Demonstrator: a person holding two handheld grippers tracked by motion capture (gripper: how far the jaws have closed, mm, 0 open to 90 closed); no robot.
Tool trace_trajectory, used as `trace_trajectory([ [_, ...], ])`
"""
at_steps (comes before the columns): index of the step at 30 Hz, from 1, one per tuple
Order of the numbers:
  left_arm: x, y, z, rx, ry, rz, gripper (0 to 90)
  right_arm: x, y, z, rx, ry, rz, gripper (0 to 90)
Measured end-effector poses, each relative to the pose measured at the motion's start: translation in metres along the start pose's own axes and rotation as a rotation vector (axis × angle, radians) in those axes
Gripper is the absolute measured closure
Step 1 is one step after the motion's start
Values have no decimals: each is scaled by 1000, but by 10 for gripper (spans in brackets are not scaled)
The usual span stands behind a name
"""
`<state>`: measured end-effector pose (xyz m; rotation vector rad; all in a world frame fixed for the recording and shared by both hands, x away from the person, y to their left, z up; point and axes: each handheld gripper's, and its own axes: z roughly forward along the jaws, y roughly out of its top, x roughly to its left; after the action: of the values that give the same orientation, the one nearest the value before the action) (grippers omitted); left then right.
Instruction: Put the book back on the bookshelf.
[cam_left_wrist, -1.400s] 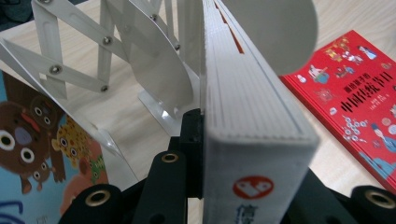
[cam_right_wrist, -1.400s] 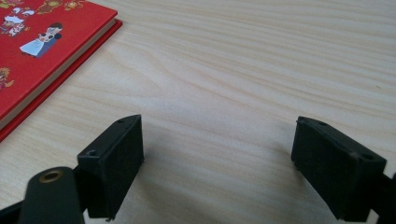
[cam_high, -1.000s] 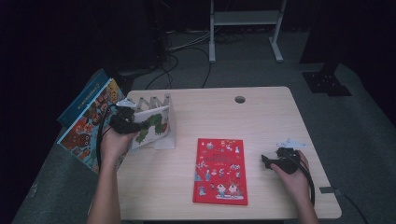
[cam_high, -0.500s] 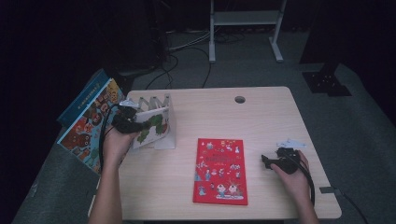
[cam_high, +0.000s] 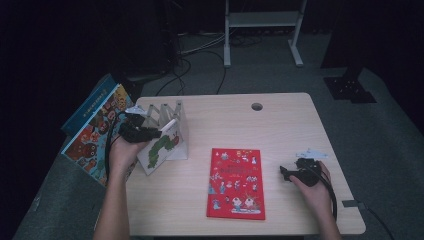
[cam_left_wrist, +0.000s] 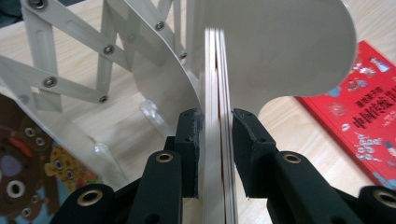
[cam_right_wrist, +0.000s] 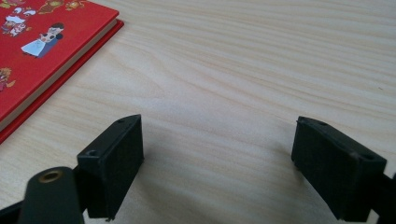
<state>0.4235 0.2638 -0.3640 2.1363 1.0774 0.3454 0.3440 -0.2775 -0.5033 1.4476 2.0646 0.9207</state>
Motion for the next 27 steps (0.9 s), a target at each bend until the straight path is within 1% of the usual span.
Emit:
trace_trajectory([
  [3,0,0,0,2,-6,-1,730,0,0,0,0,0,0,158],
  [6,0,0,-1,2,-2,5,730,0,0,0,0,0,0,158],
  [10,-1,-1,-7,-1,-3,7,731,0,0,0,0,0,0,158],
  [15,-3,-5,-24,-21,6,10,748,0,0,0,0,0,0,158],
  [17,-4,-8,-32,-27,11,13,776,0,0,0,1,0,-1,159],
  [19,-4,-12,-40,-31,19,13,797,0,0,0,1,0,0,158],
  [24,-4,-25,-55,-31,38,11,897,0,0,0,1,0,0,158],
  [27,-5,-33,-62,-26,61,0,900,0,0,0,1,0,0,158],
])
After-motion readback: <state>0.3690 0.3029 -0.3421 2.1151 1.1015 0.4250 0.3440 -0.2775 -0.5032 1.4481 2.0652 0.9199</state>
